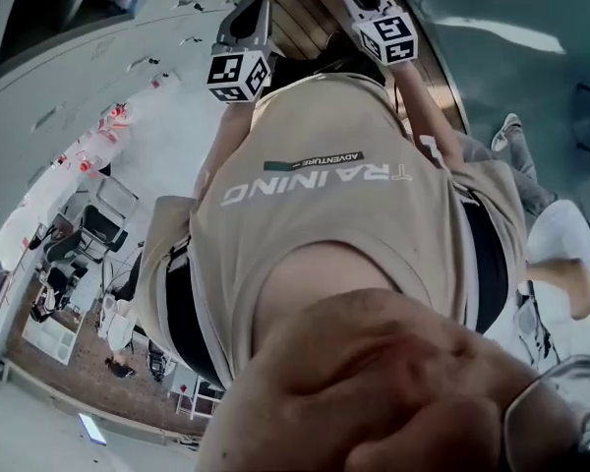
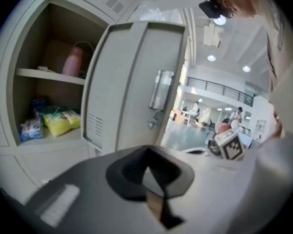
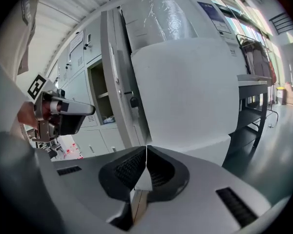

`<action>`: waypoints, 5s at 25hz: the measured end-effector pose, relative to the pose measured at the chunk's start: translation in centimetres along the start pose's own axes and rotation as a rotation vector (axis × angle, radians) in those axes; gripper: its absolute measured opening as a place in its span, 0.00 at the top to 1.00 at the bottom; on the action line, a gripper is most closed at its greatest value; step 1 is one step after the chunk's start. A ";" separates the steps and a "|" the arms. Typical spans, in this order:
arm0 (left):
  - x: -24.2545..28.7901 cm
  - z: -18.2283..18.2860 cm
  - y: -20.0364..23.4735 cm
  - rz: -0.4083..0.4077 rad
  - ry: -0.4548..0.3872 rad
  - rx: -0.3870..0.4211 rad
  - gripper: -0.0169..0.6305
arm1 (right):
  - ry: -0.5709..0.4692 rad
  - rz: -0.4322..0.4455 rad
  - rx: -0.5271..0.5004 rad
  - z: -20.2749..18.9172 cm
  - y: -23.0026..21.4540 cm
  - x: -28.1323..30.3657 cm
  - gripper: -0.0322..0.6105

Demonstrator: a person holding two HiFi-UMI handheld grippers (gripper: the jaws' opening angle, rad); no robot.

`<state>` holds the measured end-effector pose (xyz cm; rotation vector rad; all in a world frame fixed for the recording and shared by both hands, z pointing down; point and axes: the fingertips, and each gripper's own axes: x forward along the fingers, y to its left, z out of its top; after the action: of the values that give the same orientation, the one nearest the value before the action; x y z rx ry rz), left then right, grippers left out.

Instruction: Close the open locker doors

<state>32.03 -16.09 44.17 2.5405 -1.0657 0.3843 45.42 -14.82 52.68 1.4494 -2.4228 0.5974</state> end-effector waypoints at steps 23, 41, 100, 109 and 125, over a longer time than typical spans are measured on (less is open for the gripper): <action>-4.3 0.9 8.2 0.103 -0.079 -0.043 0.98 | -0.207 0.234 -0.172 15.2 5.0 0.7 0.93; -7.5 0.6 7.5 0.516 -0.080 -0.137 0.98 | -0.184 0.819 -0.272 16.6 11.7 1.8 0.93; -24.1 -1.5 26.3 0.613 -0.243 -0.172 0.98 | -0.072 0.531 -0.457 21.7 30.8 25.4 0.93; -19.6 -0.5 25.6 0.475 -0.235 -0.142 0.98 | -0.040 0.484 -0.420 21.1 29.5 24.2 0.93; -16.9 0.2 20.0 0.542 -0.205 -0.077 0.98 | -0.113 0.536 -0.361 17.0 23.8 17.7 0.93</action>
<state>6.04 -18.57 41.94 2.2265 -1.8123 0.2123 16.00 -26.56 39.96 0.7088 -2.8316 0.1546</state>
